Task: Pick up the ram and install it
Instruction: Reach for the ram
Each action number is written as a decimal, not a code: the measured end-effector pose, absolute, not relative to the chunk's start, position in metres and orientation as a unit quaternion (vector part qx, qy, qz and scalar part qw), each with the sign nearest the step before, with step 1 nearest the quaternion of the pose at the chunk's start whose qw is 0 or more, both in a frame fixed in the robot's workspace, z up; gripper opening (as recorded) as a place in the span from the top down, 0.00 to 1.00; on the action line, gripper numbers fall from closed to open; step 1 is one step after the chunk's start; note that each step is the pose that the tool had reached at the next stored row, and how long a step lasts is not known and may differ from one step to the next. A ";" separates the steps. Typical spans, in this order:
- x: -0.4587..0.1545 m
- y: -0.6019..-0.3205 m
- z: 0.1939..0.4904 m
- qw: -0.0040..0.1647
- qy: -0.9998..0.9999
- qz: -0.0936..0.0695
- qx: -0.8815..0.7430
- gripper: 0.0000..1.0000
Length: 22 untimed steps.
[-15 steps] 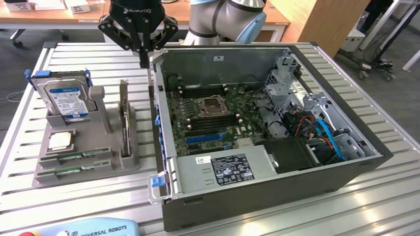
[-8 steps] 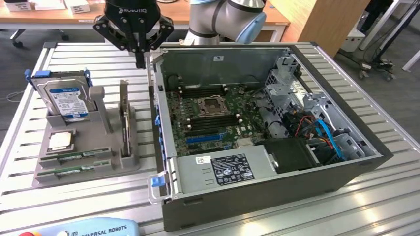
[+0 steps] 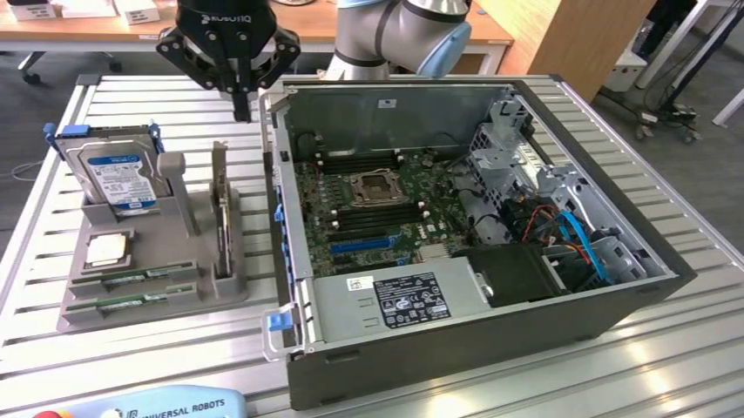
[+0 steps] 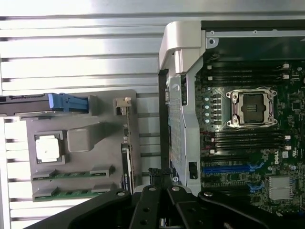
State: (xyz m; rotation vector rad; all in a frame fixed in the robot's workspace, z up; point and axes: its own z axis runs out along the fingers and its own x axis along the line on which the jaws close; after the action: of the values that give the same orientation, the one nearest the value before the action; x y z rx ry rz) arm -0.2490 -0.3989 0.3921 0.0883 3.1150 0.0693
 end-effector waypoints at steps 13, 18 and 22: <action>-0.258 -0.399 0.392 0.012 1.000 0.022 0.018 0.90; -0.261 -0.399 0.392 0.012 1.000 0.022 0.016 0.90; -0.264 -0.399 0.392 0.012 1.000 0.022 0.014 0.90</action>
State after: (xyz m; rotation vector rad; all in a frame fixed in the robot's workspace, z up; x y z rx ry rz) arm -0.2645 -0.3989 0.3917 0.0429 3.1166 0.0685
